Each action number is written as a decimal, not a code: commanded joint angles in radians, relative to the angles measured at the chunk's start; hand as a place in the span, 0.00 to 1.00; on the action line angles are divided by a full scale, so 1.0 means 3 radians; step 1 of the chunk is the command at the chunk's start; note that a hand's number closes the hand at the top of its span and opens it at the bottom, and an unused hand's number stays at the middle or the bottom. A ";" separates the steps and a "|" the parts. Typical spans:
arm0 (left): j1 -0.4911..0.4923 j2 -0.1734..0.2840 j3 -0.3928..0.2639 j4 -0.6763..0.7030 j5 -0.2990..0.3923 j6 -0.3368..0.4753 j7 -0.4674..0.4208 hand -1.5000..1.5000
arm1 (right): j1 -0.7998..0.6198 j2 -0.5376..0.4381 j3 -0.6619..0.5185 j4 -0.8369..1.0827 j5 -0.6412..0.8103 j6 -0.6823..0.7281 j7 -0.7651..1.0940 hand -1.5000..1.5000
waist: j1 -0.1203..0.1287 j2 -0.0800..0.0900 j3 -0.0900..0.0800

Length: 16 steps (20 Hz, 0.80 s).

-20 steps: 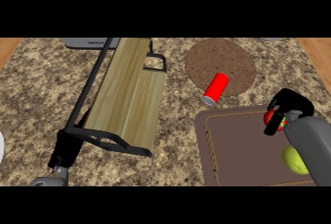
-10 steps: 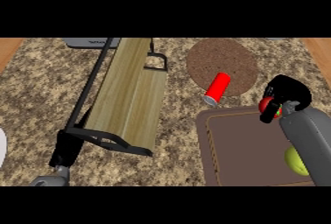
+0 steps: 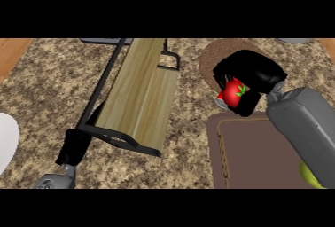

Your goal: Pick the tomato from the tray and place it in the tiered shelf

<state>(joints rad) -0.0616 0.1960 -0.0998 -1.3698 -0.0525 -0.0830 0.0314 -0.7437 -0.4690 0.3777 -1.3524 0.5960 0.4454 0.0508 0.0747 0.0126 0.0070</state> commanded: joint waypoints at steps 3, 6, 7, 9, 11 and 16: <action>0.0111 -0.0021 0.0002 0.0008 -0.0055 0.0087 0.0041 0.50 | -0.0333 -0.0316 -0.0539 0.0138 -0.0611 0.0050 -0.1464 1.00 | -0.0102 0.0005 -0.0013; 0.0118 0.0022 0.0032 -0.0001 -0.0006 0.0017 0.0086 0.50 | -0.0631 -0.0305 -0.0942 0.0489 -0.1037 0.0327 -0.1642 1.00 | -0.0116 -0.0004 -0.0019; 0.0045 -0.0004 0.0045 0.0041 -0.0023 0.0049 0.0038 0.50 | -0.0804 -0.0299 -0.1002 0.0710 -0.1045 0.0368 -0.1693 1.00 | -0.0110 0.0002 -0.0022; 0.0112 0.0055 0.0045 -0.0094 -0.0033 0.0023 0.0131 0.50 | -0.1102 -0.0182 -0.1042 0.1036 -0.1038 0.0439 -0.1625 1.00 | -0.0113 -0.0016 -0.0023; -0.0019 -0.0006 0.0084 -0.0057 -0.0001 0.0044 0.0186 0.50 | -0.1279 -0.0053 -0.0996 0.1353 -0.0881 0.0329 -0.1772 1.00 | -0.0140 -0.0015 -0.0024; 0.0064 -0.0022 0.0094 -0.0089 0.0002 0.0033 0.0170 0.50 | -0.1928 0.0320 -0.1028 0.1714 -0.0758 0.0167 -0.1332 1.00 | -0.0146 -0.0027 -0.0026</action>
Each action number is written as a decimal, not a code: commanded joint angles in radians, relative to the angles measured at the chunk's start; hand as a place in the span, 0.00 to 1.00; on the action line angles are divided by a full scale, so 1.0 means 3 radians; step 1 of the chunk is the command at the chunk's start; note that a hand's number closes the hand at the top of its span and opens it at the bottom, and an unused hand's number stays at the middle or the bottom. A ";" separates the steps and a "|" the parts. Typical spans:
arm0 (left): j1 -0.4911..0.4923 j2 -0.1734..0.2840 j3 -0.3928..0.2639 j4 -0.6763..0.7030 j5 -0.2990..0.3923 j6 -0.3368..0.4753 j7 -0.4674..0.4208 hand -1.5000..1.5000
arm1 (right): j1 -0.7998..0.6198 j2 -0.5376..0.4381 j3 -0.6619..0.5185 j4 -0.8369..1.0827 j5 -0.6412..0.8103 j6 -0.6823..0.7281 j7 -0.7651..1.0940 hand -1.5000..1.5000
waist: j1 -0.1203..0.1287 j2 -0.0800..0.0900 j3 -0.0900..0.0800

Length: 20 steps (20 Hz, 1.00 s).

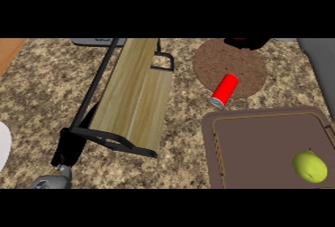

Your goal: Pick the tomato from the tray and place it in the tiered shelf

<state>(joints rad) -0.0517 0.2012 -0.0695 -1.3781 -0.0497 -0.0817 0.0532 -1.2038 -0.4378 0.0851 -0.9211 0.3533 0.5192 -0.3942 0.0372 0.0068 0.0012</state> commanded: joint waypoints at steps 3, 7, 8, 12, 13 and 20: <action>-0.0049 -0.0089 -0.0031 0.0018 -0.0049 0.0054 0.0110 0.50 | -0.0650 0.0533 -0.0023 0.0542 0.0183 -0.0377 0.0282 1.00 | -0.0012 0.0001 -0.0008; 0.0293 -0.0023 -0.0124 -0.0188 -0.0080 -0.0046 -0.0018 0.50 | -0.0901 0.0650 -0.0065 0.1091 0.0326 -0.0604 0.0175 1.00 | 0.0085 0.0024 -0.0008; 0.0154 -0.0144 -0.0166 -0.0064 -0.0174 0.0093 0.0032 0.50 | -0.0943 0.0889 0.0012 0.1057 0.0369 -0.0699 0.0319 1.00 | 0.0033 0.0015 -0.0009; 0.0046 -0.0141 -0.0117 0.0012 -0.0166 0.0077 -0.0009 0.50 | -0.1287 0.0909 -0.0047 0.1447 0.0461 -0.0786 0.0108 1.00 | 0.0047 0.0030 -0.0010; -0.0108 -0.0100 -0.0039 -0.0009 -0.0078 0.0013 0.0126 0.50 | -0.1204 0.0950 0.0031 0.1510 0.0555 -0.0867 -0.0028 1.00 | 0.0032 0.0031 -0.0009; -0.0050 -0.0039 0.0016 0.0172 -0.0132 -0.0006 -0.0106 0.50 | -0.1449 0.1430 0.0140 0.1862 0.0718 -0.0982 0.0005 1.00 | 0.0028 0.0029 -0.0012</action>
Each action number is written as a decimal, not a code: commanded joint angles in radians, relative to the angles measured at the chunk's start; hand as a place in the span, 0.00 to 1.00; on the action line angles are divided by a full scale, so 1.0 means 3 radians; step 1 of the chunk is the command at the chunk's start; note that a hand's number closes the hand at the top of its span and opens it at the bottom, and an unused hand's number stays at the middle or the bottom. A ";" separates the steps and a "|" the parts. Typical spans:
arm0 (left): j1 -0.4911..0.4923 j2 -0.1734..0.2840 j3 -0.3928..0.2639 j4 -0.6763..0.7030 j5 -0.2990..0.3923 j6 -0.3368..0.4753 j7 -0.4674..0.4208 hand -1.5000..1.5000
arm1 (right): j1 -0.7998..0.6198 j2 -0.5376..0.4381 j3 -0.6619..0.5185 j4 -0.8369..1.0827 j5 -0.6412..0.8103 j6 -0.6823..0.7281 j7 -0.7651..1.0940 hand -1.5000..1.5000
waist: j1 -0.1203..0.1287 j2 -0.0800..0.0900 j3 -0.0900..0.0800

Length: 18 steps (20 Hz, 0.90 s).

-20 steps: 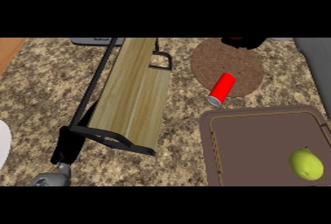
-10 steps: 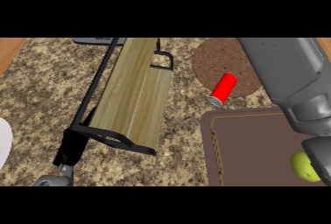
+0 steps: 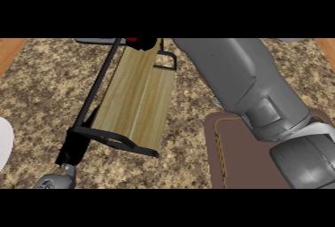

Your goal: Pick the tomato from the tray and place it in the tiered shelf

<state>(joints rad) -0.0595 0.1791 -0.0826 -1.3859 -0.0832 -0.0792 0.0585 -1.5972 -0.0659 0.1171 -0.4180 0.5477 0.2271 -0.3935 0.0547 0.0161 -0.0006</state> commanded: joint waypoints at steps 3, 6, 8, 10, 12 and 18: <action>-0.0003 -0.0037 -0.0043 0.0184 -0.0083 0.0001 -0.0106 0.50 | -0.0164 0.0213 0.0230 0.0305 -0.0020 -0.0084 0.0088 1.00 | 0.0065 0.0004 -0.0009; -0.0227 -0.0082 -0.0031 0.0268 -0.0050 -0.0026 -0.0005 0.50 | -0.0056 0.0216 0.0443 0.0379 0.0008 -0.0048 -0.0081 1.00 | 0.0095 0.0020 -0.0011; -0.0106 -0.0070 -0.0061 0.0132 -0.0057 -0.0030 -0.0061 0.50 | 0.0098 0.0218 0.0144 0.0492 -0.0358 0.0337 -0.0169 1.00 | 0.0154 0.0032 -0.0010; -0.0160 -0.0035 -0.0059 0.0134 -0.0027 -0.0101 -0.0025 0.50 | 0.0089 0.0218 -0.0164 0.0690 -0.0763 0.0926 0.0156 0.00 | 0.0226 0.0031 -0.0013; -0.0134 -0.0108 -0.0119 0.0075 -0.0048 -0.0059 0.0070 0.50 | 0.0081 0.0219 -0.0333 0.0812 -0.0999 0.1142 0.0320 0.00 | 0.0211 0.0007 -0.0008; -0.0211 -0.0058 -0.0053 0.0173 -0.0019 -0.0114 0.0054 0.50 | 0.0006 0.0218 -0.0776 0.1035 -0.1638 0.1213 0.0531 0.00 | 0.0214 0.0010 -0.0009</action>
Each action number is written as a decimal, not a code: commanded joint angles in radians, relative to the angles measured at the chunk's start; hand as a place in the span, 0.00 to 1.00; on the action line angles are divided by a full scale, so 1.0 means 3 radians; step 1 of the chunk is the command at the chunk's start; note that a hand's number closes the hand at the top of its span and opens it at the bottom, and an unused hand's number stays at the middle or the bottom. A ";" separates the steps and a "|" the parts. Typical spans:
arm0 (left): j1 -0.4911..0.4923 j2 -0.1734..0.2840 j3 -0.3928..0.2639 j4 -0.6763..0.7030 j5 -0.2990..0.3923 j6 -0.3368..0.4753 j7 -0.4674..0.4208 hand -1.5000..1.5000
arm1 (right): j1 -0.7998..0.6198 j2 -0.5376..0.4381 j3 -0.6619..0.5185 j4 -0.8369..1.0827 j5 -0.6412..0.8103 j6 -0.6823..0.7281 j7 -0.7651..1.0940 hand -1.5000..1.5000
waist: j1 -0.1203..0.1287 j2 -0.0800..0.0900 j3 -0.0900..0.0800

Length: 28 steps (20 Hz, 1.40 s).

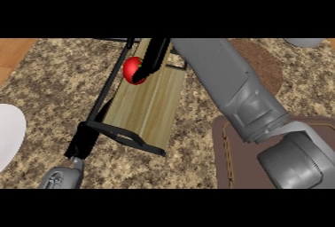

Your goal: Pick the tomato from the tray and place it in the tiered shelf

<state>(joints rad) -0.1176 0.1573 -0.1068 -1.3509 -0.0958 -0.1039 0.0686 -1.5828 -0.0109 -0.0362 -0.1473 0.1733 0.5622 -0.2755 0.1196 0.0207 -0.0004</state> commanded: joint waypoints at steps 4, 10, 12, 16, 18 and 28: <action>0.0074 0.0056 0.0088 0.0092 0.0007 0.0004 -0.0108 0.50 | -0.0345 0.0035 -0.0613 0.0159 -0.0726 -0.0367 0.0377 0.00 | -0.0072 -0.0016 -0.0009; 0.0180 0.0052 0.0071 0.0005 -0.0005 0.0017 -0.0067 0.50 | -0.0205 -0.0215 -0.0894 0.0058 -0.0899 -0.1124 0.0250 0.00 | -0.0152 0.0024 -0.0006; 0.0192 0.0073 0.0096 -0.0067 0.0017 0.0011 -0.0086 0.50 | -0.0212 -0.0505 -0.0954 0.0084 -0.0934 -0.1184 0.0371 0.00 | -0.0138 0.0034 -0.0006; 0.0189 0.0007 0.0039 -0.0040 -0.0026 0.0042 -0.0107 0.50 | -0.0054 -0.0916 -0.0875 0.0157 -0.0826 -0.1124 0.0505 0.00 | -0.0133 0.0069 -0.0005; 0.0154 0.0054 0.0102 -0.0058 0.0022 0.0008 -0.0122 0.50 | 0.0035 -0.1087 -0.0841 0.0176 -0.0786 -0.0959 0.0525 0.00 | -0.0091 0.0092 -0.0003; -0.0025 0.0031 0.0053 -0.0150 0.0023 -0.0037 0.0033 0.50 | 0.0397 -0.1576 -0.0772 0.0050 -0.0689 -0.0270 0.0070 0.00 | 0.0024 0.0162 0.0012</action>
<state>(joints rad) -0.1053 0.1623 -0.0925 -1.3942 -0.0944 -0.1047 0.0458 -1.5050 -0.4407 -0.2802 -0.1234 -0.0492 0.4204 -0.2077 0.1145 0.0616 0.0032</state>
